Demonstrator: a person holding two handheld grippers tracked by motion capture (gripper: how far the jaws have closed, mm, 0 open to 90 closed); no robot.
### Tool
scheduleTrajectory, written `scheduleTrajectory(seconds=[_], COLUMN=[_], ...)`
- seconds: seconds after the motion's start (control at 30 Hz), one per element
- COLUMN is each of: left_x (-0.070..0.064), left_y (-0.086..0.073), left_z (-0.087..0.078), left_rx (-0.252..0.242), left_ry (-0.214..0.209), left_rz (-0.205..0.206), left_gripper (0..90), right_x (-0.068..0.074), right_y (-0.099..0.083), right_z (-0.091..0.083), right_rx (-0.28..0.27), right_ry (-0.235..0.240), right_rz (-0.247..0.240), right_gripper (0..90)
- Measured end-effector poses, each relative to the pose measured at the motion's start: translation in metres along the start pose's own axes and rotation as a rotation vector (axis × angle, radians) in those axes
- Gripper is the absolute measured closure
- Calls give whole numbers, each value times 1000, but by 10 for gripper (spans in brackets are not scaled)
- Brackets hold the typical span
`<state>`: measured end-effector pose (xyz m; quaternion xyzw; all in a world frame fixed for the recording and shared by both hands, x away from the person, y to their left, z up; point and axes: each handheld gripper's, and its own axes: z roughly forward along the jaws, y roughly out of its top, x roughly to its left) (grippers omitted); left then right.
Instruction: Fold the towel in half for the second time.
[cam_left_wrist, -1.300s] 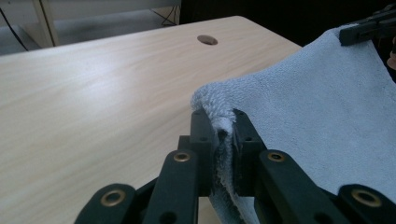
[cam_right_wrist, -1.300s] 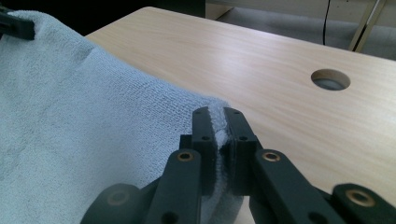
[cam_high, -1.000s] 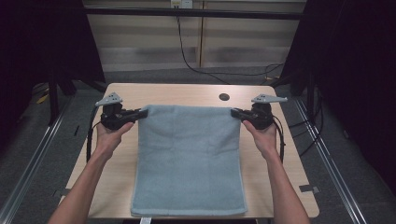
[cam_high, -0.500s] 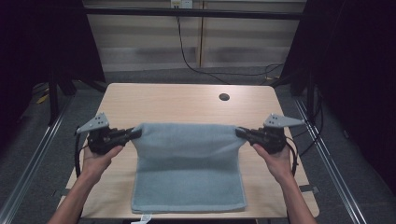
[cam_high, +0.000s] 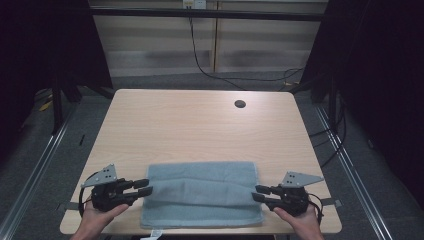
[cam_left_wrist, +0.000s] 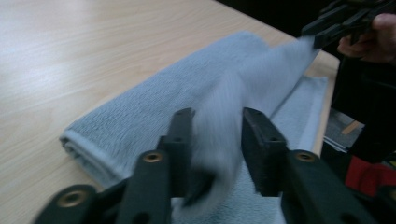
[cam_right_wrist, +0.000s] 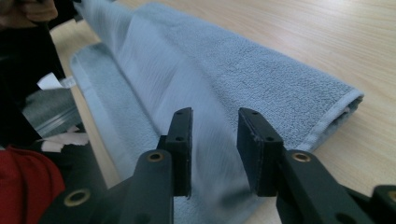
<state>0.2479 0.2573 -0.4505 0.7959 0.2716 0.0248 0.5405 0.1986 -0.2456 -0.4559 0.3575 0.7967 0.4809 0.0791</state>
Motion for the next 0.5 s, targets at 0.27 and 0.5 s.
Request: scheduleTrajectory(seconds=[0.27,0.5], left_x=[36,45], left_y=[5,-2], left_z=[8,18], left_rx=[-14,15], left_ry=[152,240], left_rz=[-99,-102], left_gripper=[419,336], right_x=[-18,-33], right_y=[4,-1], right_z=[-13,-8], right_rx=[-111,-143], right_ry=[-106,-202], right_rz=[53,110], right_gripper=[548,437])
